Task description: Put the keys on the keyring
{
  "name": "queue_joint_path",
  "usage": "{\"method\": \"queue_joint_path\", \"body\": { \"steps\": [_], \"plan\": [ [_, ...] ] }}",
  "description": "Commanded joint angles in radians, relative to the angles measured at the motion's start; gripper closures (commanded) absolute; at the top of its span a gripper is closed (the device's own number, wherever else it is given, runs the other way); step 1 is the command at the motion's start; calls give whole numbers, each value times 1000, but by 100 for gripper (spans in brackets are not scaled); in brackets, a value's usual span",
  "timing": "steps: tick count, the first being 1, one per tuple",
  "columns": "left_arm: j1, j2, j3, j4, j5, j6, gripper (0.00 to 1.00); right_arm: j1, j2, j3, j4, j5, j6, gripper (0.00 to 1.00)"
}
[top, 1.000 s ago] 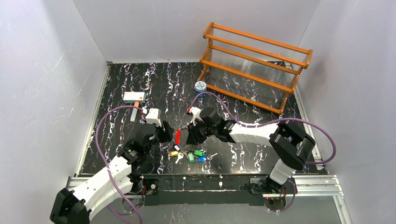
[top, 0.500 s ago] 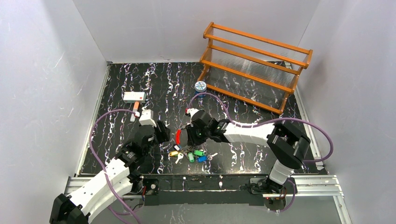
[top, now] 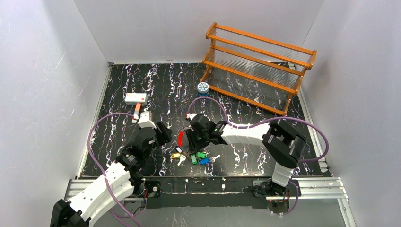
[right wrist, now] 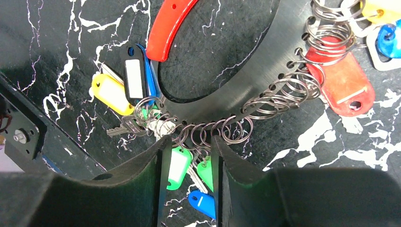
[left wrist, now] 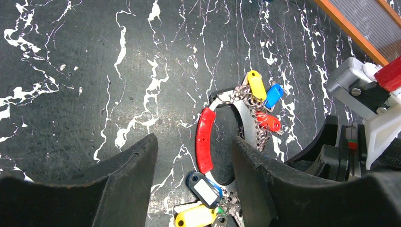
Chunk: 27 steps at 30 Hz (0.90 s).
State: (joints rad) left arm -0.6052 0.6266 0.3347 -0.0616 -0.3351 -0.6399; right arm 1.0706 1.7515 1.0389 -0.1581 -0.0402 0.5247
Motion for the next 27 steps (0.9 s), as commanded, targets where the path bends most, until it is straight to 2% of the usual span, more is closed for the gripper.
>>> {"method": "queue_joint_path", "body": {
  "steps": [1, 8, 11, 27],
  "plan": [
    [2, -8, 3, -13, -28, -15, 43, 10, 15, 51, -10, 5, 6, 55],
    [2, -12, 0, -12, -30, -17, 43, 29, -8, 69, -16, 35, -11, 54],
    [2, -13, -2, -11, -30, -20, 43, 53, -8, 87, -39, 94, -31, 55],
    [2, -13, -8, -6, -27, -23, 43, 128, 71, 189, -165, 257, -55, 65]
  ]
}}
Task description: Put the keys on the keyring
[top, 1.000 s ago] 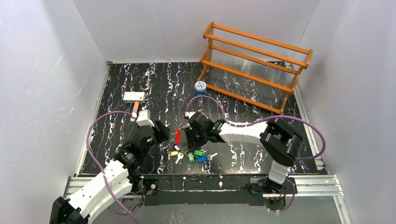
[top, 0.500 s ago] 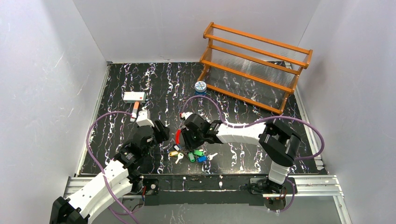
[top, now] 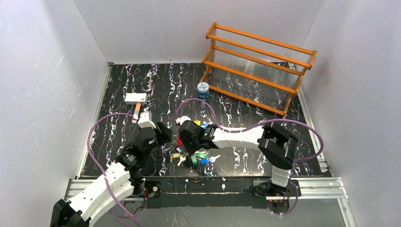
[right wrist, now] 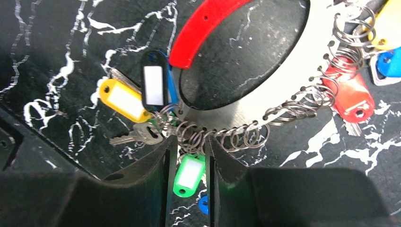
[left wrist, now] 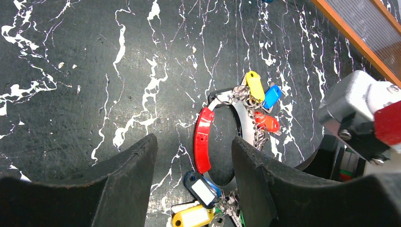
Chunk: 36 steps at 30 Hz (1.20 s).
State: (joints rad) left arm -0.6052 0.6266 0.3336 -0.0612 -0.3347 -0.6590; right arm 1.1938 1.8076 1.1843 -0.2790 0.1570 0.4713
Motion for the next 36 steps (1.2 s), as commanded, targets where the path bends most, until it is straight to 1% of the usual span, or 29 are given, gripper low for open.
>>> {"method": "queue_joint_path", "body": {
  "steps": [1, 9, 12, 16, 19, 20, 24, 30, 34, 36],
  "plan": [
    [2, -12, -7, -6, -27, -4, 43, 6, 16, 45, -49, 64, 0, 65],
    [2, -16, -11, -8, -26, -2, 43, 11, 35, 53, -59, 63, 3, 66],
    [2, -15, -12, -8, -25, -1, 43, 15, 35, 58, -57, 61, -2, 69],
    [2, -12, -13, -6, -26, -1, 43, 16, 32, 60, -62, 66, -8, 86],
    [2, -10, -13, -1, -26, 0, 43, 16, 21, 58, -62, 75, -11, 97],
    [2, -9, -13, 1, -26, 1, 43, 16, 16, 58, -63, 80, -12, 99],
    [2, -8, -6, 4, -32, 30, 43, 16, -8, 58, -60, 94, -33, 99],
    [2, -8, 24, 10, -44, 111, 43, 14, -80, 58, -37, 127, -94, 99],
    [2, -6, 47, 25, -27, 166, 44, 13, -132, 62, -21, 108, -214, 99],
    [2, -6, 55, 44, 7, 196, 45, 12, -161, 57, -16, 101, -265, 99]
  ]
}}
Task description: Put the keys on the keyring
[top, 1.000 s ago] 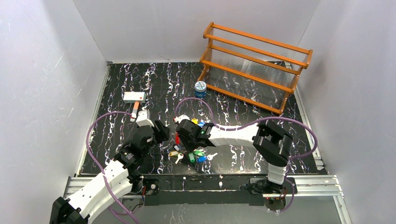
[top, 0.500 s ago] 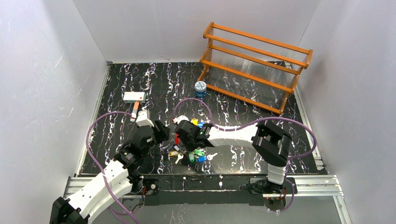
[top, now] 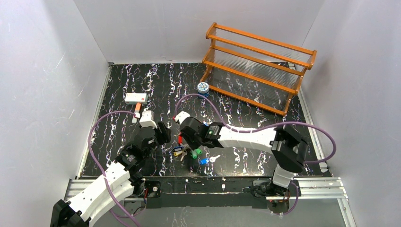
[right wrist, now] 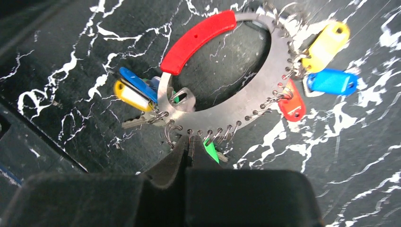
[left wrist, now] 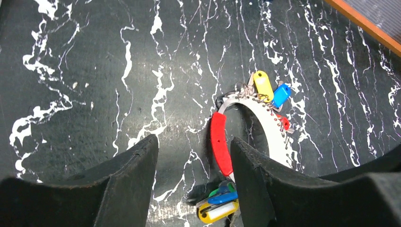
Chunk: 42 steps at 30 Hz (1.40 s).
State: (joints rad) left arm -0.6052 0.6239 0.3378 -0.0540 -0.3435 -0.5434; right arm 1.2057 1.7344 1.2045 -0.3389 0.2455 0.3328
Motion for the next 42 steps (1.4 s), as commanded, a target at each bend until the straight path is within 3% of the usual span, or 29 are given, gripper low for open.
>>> {"method": "queue_joint_path", "body": {
  "steps": [1, 5, 12, 18, 22, 33, 35, 38, 42],
  "plan": [
    [2, -4, 53, 47, 34, 95, 45, -1, -106, 29, 55, 4, -156, 99],
    [2, -8, 43, 136, 139, 151, 46, -27, -185, -17, 102, -36, -208, 99],
    [2, -15, -45, 357, 493, 302, 47, -234, -235, -102, 183, -459, -147, 99],
    [2, -7, -118, 516, 644, 362, 50, -293, -221, -127, 203, -594, -127, 99],
    [2, 27, -115, 559, 643, 361, 50, -301, -219, -134, 217, -627, -125, 99],
    [1, 187, -79, 630, 963, 569, 52, -317, -211, -126, 217, -657, -124, 99],
    [-1, 213, -72, 629, 1033, 595, 57, -321, -210, -124, 219, -658, -122, 99],
    [-9, 250, -59, 626, 1168, 613, 72, -329, -203, -119, 216, -659, -110, 99],
    [-50, 245, -77, 620, 1173, 629, 80, -341, -193, -112, 215, -672, -95, 99]
  ]
}}
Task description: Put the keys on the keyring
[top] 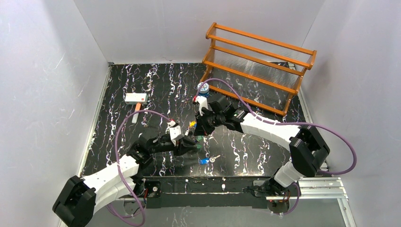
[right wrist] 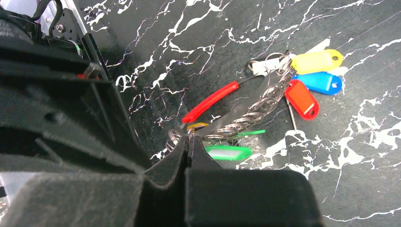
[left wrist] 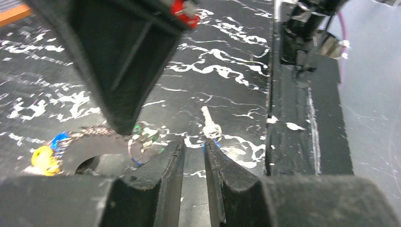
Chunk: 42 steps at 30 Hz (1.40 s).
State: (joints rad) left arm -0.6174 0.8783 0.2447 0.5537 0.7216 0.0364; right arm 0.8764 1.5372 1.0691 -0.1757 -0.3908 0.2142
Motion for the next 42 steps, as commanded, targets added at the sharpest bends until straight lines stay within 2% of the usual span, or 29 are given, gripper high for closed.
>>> {"method": "queue_joint_path", "body": {
  "steps": [1, 5, 7, 11, 14, 16, 20, 26, 35, 39, 42],
  "plan": [
    [-51, -17, 10, 8, 99, 62, 80, -13, 5, 23, 55, -39, 29, 99],
    [-97, -36, 18, -63, 54, 121, 82, -23, 10, 26, 56, -51, 44, 99],
    [-110, -38, 47, -185, 16, 175, 83, -26, 7, 24, 58, -58, 45, 99],
    [-119, -98, 98, -352, -146, 277, 82, -30, 0, 15, 58, -68, 28, 99],
    [-118, -181, 95, -367, -283, 295, 78, -31, -9, 9, 59, -88, 6, 99],
    [-120, -222, 91, -362, -363, 296, 73, -32, -11, 6, 58, -95, -3, 99],
    [-120, -244, 85, -342, -471, 306, 66, -33, -2, 15, 46, -109, -14, 99],
    [-120, -169, 96, -289, -438, 345, 64, -31, 11, 27, 39, -130, -14, 99],
    [-124, -61, 109, -163, -372, 328, 64, -32, 20, 37, 26, -128, -17, 99],
    [-128, -35, 105, -147, -376, 319, 67, -32, 24, 38, 27, -126, -18, 99],
    [-128, -36, 99, -143, -389, 318, 74, -32, 26, 40, 25, -125, -17, 99]
  ]
}}
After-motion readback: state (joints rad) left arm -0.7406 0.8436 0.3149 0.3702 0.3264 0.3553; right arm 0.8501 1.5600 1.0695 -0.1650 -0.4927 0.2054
